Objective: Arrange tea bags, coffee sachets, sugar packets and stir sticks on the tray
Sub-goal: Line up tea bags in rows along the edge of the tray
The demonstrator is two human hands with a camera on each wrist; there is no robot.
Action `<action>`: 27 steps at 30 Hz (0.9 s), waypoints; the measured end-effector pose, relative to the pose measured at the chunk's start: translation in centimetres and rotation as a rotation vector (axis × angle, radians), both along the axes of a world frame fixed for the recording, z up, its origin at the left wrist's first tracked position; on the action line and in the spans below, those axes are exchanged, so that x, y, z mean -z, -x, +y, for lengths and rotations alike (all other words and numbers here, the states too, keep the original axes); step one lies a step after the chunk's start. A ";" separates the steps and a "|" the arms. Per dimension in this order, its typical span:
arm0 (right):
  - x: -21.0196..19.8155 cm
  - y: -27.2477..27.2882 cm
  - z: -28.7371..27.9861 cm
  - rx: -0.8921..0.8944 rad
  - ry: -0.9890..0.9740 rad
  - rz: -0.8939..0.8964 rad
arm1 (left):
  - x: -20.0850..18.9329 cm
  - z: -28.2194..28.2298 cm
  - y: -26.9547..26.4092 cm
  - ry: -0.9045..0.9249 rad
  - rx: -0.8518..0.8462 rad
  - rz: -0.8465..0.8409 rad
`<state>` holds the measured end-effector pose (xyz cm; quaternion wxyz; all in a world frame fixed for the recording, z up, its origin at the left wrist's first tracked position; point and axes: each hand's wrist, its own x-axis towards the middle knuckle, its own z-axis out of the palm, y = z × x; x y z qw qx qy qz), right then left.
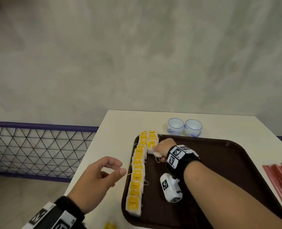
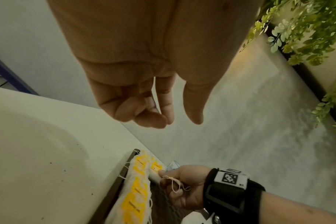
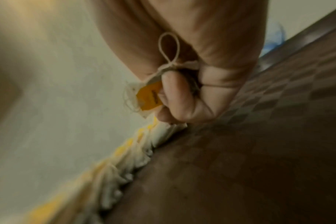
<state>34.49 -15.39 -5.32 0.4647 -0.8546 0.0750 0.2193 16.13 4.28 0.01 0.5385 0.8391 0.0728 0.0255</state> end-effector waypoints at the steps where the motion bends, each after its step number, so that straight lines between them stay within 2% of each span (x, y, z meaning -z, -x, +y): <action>1: 0.6 -0.5 0.3 -0.011 0.035 -0.014 | 0.0 0.2 0.1 -0.006 0.003 0.002; 6: 1.3 -1.5 0.9 0.013 0.079 -0.038 | 0.2 0.6 0.1 -0.019 0.021 -0.016; 9: 0.2 -0.6 0.8 0.095 0.002 -0.032 | 0.0 0.3 0.1 -0.026 0.049 -0.009; 12: -1.8 1.8 0.1 0.182 -0.279 -0.012 | -0.6 -0.7 -0.2 -0.021 0.088 0.002; 15: -4.1 5.5 -0.8 0.200 -0.639 0.051 | -0.8 -3.1 -1.4 0.131 0.097 0.061; 18: -5.5 9.2 -1.3 0.148 -0.841 0.105 | -0.6 -6.0 -2.4 0.298 0.087 0.174; 20: -6.0 11.3 -1.6 0.141 -0.926 0.128 | -0.3 -7.2 -2.8 0.348 0.080 0.187; 24: -6.3 13.8 -2.9 0.148 -0.985 0.144 | 0.2 -7.6 -2.6 0.219 0.087 0.103; 27: -6.3 14.5 -4.2 0.128 -0.840 0.098 | -0.2 -7.3 -2.3 0.142 0.070 0.045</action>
